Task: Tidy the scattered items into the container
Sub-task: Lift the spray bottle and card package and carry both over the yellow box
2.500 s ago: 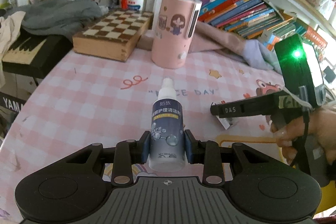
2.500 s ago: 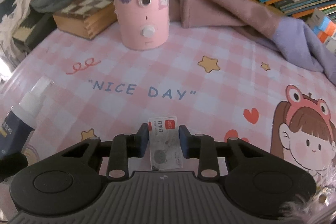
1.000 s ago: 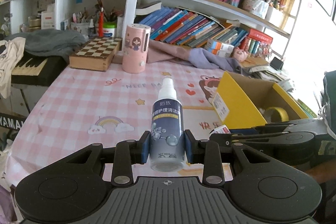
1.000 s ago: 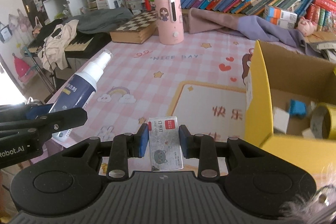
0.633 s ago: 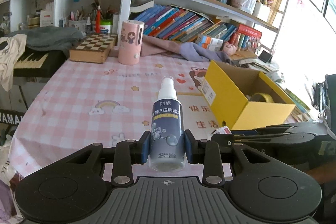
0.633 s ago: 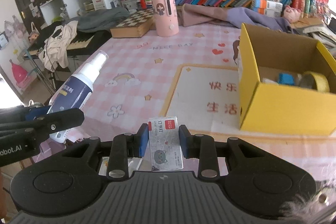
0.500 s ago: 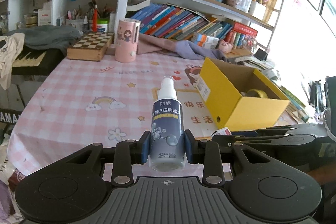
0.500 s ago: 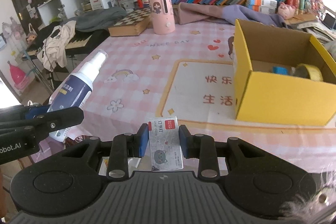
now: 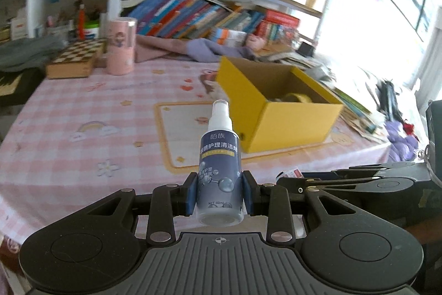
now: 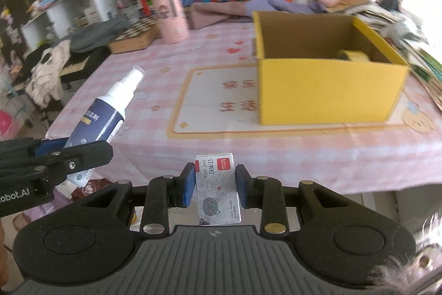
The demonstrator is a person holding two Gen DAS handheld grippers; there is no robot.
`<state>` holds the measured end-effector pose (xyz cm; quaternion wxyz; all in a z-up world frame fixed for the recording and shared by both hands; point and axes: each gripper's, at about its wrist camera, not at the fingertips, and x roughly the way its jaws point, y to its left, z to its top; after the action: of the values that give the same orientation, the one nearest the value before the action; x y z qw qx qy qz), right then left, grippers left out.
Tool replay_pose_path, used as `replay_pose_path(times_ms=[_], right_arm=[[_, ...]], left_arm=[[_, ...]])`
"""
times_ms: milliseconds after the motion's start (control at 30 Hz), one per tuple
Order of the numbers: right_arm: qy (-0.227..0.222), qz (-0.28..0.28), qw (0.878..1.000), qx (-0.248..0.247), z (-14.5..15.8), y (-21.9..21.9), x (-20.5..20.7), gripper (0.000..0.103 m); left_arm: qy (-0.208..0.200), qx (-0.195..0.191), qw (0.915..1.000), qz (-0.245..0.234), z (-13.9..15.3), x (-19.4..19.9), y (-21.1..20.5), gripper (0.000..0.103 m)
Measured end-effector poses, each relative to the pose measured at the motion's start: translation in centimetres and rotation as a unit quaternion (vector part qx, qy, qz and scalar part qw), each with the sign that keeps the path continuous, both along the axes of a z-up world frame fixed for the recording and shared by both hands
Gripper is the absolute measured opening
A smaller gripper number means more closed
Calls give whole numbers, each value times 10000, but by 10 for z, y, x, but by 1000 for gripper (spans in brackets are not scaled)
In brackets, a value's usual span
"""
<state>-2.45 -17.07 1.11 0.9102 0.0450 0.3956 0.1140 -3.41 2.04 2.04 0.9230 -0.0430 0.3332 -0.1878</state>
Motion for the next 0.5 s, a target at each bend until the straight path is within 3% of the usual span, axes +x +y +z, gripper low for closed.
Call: replay_pose_path(times_ms=[500], right_arm=[[128, -868, 9961, -41, -2, -57, -21, 29]], left_arm=[[-1, -3, 9955, -943, -1, 12, -60, 31]])
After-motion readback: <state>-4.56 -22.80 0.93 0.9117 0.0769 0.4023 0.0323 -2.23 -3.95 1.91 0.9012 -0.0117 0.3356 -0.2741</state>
